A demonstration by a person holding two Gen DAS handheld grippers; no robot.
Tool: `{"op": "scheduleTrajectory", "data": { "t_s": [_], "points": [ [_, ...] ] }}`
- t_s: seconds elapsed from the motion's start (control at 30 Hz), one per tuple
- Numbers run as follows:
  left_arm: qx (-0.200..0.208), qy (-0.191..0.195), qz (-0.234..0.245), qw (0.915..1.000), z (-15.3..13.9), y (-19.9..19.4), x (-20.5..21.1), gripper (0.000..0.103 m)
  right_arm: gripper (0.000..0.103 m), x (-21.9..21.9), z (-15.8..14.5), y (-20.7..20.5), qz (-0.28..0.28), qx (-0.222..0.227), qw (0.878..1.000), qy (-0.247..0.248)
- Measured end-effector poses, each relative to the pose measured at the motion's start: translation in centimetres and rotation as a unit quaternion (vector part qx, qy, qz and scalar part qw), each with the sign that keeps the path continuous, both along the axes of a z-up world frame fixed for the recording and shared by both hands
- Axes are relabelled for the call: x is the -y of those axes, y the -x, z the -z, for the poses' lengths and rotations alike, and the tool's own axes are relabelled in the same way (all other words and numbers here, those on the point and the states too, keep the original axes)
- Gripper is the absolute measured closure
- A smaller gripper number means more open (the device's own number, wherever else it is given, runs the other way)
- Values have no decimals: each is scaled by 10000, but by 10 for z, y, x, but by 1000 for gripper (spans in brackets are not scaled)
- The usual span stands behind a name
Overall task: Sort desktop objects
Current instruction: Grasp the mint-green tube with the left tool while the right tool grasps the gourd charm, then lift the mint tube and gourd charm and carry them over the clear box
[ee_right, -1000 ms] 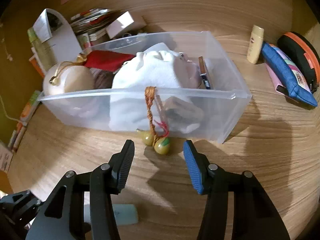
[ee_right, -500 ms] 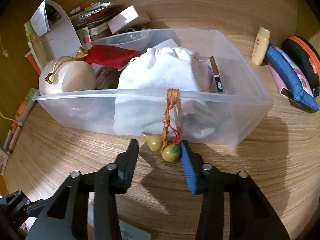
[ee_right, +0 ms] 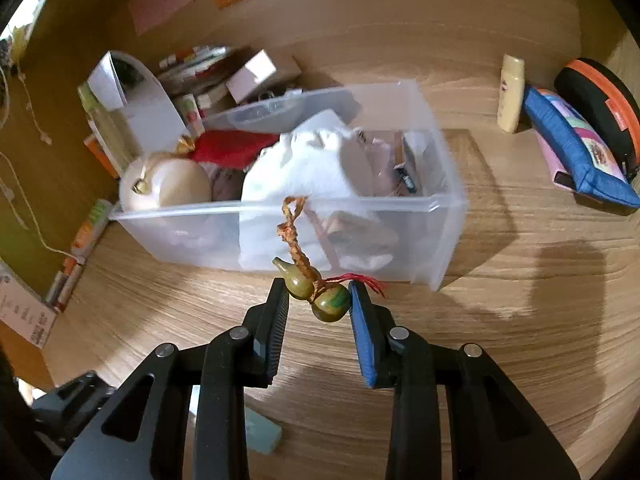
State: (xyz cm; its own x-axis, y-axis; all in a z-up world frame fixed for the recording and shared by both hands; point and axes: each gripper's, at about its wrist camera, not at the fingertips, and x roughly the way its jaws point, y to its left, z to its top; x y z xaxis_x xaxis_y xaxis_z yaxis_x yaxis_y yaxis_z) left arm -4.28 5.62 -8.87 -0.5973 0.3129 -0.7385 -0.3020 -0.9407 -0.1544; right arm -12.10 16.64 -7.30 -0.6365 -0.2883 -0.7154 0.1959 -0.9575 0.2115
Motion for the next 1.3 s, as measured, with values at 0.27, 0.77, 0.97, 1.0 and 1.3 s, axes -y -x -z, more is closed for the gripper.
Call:
{"op": "scheduleTrajectory", "data": {
  "t_s": [0.27, 0.77, 0.97, 1.0, 1.3],
  "points": [
    [-79, 313, -342, 9989, 2, 6, -16, 31, 75, -8, -9, -3, -207, -202, 9995, 98],
    [-570, 323, -501, 9966, -23, 9, 4, 31, 75, -20, -28, -7, -283, -410, 9975, 498],
    [-838, 298, -690, 9936, -46, 12, 20, 31, 75, -18, -42, -10, -340, -594, 9959, 586],
    [-882, 292, -718, 9931, -50, 11, 23, 31, 75, -18, -45, -10, -343, -634, 9955, 609],
    [-1281, 75, -914, 9875, -81, 16, 49, 31, 75, -18, -65, -6, -347, -856, 9936, 644]
  ]
}}
